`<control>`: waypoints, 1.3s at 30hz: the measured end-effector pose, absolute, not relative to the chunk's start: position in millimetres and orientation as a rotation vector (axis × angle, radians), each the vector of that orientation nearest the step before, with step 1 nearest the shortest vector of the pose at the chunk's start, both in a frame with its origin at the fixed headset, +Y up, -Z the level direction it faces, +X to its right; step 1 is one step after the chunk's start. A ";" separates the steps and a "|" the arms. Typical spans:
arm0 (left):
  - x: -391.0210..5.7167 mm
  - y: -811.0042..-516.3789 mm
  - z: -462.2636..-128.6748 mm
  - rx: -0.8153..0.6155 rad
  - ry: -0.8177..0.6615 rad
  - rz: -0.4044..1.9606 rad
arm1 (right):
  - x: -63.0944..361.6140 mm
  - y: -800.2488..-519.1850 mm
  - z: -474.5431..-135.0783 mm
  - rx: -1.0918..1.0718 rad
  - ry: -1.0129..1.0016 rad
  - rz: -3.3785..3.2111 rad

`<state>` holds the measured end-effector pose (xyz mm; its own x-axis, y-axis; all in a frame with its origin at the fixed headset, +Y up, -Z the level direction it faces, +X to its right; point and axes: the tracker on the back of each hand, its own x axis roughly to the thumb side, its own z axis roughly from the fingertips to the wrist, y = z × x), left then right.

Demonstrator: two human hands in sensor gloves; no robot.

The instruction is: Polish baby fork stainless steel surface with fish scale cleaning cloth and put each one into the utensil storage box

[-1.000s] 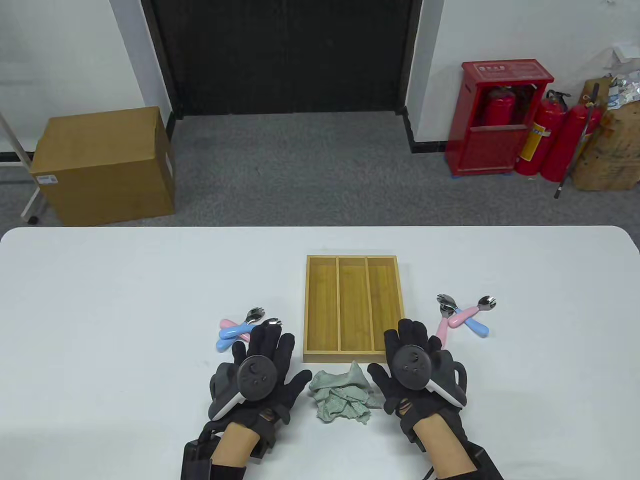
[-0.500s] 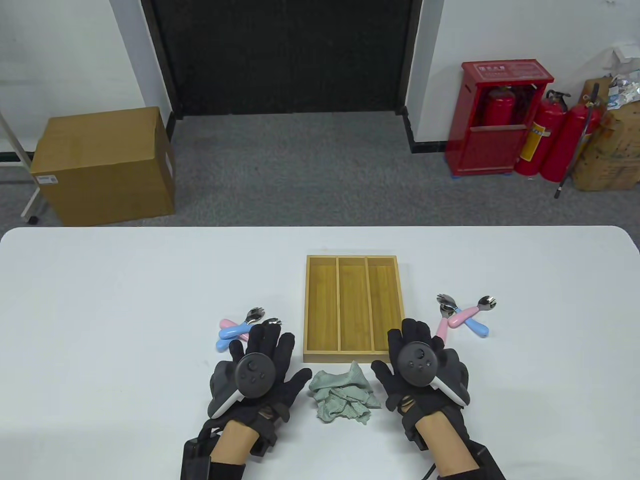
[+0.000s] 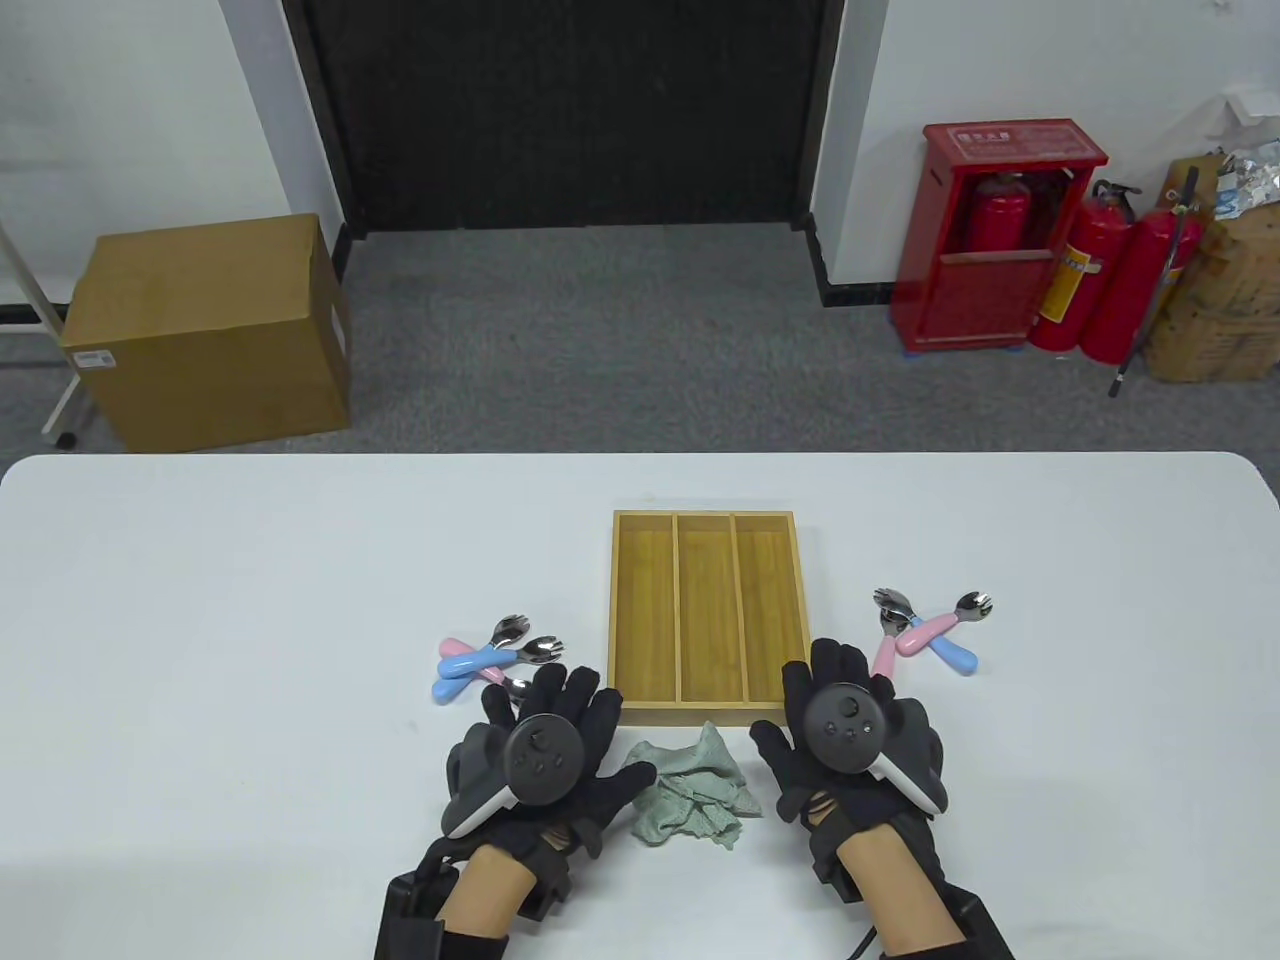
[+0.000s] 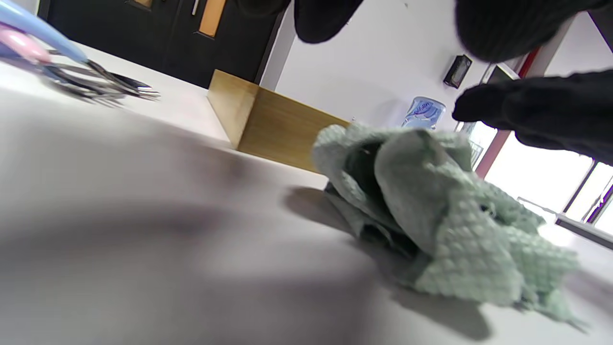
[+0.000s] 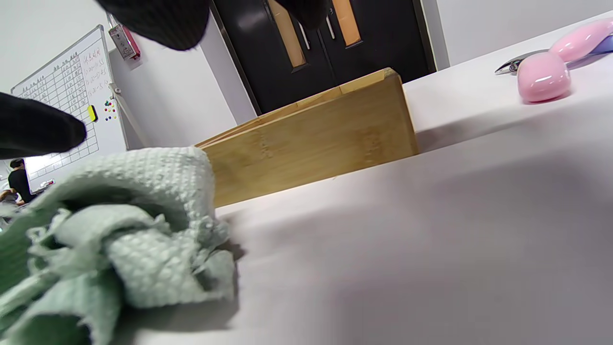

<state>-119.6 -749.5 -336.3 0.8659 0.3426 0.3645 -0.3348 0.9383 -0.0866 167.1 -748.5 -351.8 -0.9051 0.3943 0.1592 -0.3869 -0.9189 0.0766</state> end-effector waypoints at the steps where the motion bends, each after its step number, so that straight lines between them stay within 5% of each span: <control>1: -114.5 -749.4 -336.4 -0.026 -0.392 0.330 | 167.2 -748.6 -351.9 0.240 0.060 2.726; 18: -65.2 -758.2 -338.3 -0.042 -0.368 0.009 | 163.7 -748.3 -351.8 0.245 0.091 2.744; 39: -113.4 -718.0 -329.6 0.153 -0.350 0.326 | 164.4 -750.0 -350.5 0.217 0.132 2.752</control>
<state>-113.4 -718.0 -329.6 0.8881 0.2859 0.3599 -0.3382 0.9367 0.0906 164.4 -750.0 -350.5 -0.9176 0.3745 0.1333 -0.3600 -0.9251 0.1205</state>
